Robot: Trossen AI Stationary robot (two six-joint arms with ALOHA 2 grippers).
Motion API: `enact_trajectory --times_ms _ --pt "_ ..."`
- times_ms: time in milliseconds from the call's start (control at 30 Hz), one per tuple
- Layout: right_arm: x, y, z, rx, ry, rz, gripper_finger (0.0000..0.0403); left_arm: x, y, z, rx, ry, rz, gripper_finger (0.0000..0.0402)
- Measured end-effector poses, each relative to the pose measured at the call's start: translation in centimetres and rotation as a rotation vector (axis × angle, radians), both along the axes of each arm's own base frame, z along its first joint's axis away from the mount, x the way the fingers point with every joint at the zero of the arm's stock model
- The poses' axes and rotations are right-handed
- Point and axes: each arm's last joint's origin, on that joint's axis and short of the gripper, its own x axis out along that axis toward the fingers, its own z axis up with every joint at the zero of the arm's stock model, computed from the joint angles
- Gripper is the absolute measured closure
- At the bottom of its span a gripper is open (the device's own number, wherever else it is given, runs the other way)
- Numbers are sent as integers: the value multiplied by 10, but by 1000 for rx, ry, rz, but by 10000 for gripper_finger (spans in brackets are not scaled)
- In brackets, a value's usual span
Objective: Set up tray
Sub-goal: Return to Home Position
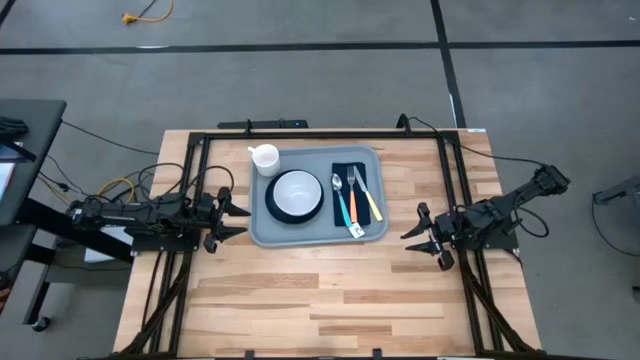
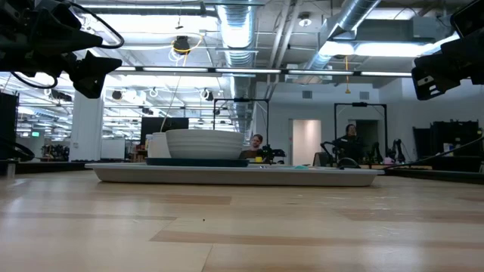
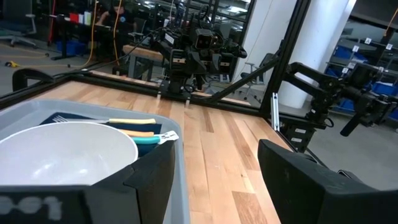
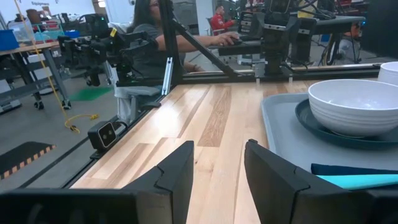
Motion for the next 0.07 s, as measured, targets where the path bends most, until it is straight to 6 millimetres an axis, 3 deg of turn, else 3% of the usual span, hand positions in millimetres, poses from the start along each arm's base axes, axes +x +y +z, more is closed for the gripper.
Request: enact_trajectory --times_ms 67 --pt "0 0 0 0 0 0 270 0 0 0 -3 1 0 182"
